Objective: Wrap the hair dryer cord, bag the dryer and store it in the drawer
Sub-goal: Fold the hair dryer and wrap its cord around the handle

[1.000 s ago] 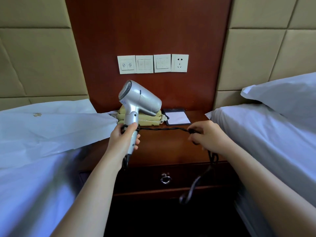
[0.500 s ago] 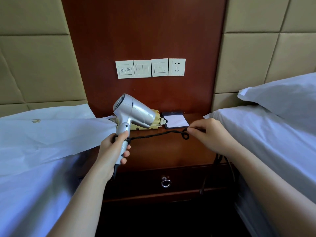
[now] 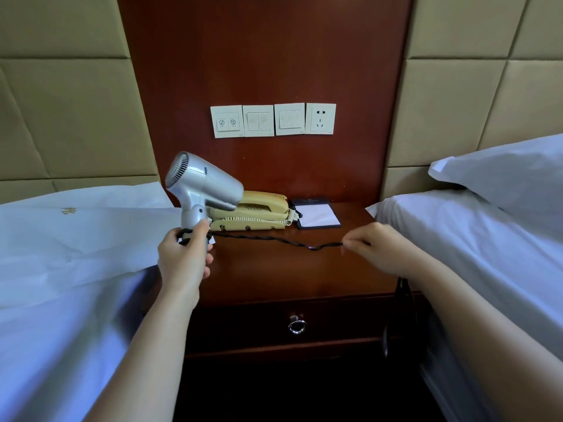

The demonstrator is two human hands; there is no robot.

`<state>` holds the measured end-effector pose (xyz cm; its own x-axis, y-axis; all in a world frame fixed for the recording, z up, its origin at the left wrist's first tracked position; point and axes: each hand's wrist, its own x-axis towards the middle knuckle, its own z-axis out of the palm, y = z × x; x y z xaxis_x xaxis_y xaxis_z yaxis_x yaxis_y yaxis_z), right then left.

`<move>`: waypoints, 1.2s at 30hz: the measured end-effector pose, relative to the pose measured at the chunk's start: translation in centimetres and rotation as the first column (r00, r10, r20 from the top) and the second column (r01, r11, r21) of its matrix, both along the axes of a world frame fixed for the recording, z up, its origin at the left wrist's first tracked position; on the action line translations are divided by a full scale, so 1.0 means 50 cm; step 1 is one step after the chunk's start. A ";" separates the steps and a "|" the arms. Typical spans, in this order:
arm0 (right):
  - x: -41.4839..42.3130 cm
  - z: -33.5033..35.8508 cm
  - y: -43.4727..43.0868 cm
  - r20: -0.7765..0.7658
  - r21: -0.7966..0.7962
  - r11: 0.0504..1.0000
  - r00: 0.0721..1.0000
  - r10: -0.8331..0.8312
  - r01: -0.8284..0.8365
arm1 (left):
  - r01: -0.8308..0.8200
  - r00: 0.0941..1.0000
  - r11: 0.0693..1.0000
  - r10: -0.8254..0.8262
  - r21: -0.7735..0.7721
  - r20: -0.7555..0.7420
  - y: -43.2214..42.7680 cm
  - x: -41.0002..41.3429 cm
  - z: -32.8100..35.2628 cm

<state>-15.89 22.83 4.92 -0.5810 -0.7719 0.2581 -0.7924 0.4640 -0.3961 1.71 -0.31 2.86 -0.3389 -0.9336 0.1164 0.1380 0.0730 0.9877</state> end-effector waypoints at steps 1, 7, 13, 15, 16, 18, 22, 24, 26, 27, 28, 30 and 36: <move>0.005 0.000 -0.002 0.028 0.080 0.996 0.999 0.047 -0.049 | -0.005 1.000 1.000 0.006 0.024 -0.017 -0.002 0.001 0.001; 0.038 -0.045 -0.011 0.181 0.274 0.947 0.976 0.118 -0.165 | 0.041 0.995 0.999 -0.044 0.032 0.085 -0.008 0.014 -0.015; 0.041 -0.061 -0.023 0.170 0.240 0.948 0.970 0.171 -0.209 | 0.045 0.976 0.972 0.006 -0.231 0.216 -0.011 0.018 -0.029; 0.049 -0.058 -0.025 0.208 0.269 0.923 0.952 0.224 -0.276 | 0.021 0.971 0.962 0.046 -0.272 0.235 -0.016 0.018 -0.030; 0.057 -0.055 -0.027 0.228 0.271 0.911 0.940 0.254 -0.312 | 0.004 0.966 0.959 0.069 -0.285 0.247 -0.020 0.019 -0.031; 0.076 -0.046 -0.033 0.185 0.247 0.912 0.940 0.287 -0.327 | -0.024 0.951 0.954 0.114 -0.300 0.286 -0.026 0.022 -0.031; 0.101 -0.027 -0.034 -0.217 0.166 0.972 0.956 0.199 -0.165 | -0.018 0.929 0.958 0.121 -0.285 0.351 -0.031 0.031 -0.032; 0.101 -0.025 -0.033 -0.380 0.021 0.989 0.914 0.142 -0.145 | 0.023 0.907 0.953 0.108 -0.303 0.408 -0.030 0.033 -0.032; 0.094 -0.021 -0.034 -0.486 -0.116 0.979 0.869 0.090 -0.167 | 0.099 0.856 0.924 0.111 -0.370 0.506 -0.028 0.032 -0.031; 0.092 -0.019 -0.036 -0.521 -0.178 0.968 0.851 0.058 -0.175 | 0.152 0.817 0.897 0.122 -0.415 0.563 -0.024 0.030 -0.031; 0.089 -0.017 -0.039 -0.553 -0.229 0.956 0.833 0.028 -0.184 | 0.205 0.780 0.868 0.134 -0.452 0.611 -0.019 0.028 -0.031; 0.090 -0.009 -0.042 -0.595 -0.305 0.932 0.803 -0.024 -0.198 | 0.292 0.734 0.823 0.134 -0.487 0.666 -0.005 0.020 -0.033; 0.108 0.016 -0.049 -0.620 -0.444 0.861 0.779 -0.093 -0.250 | 0.360 0.643 0.723 0.266 -0.590 0.718 0.045 -0.003 -0.040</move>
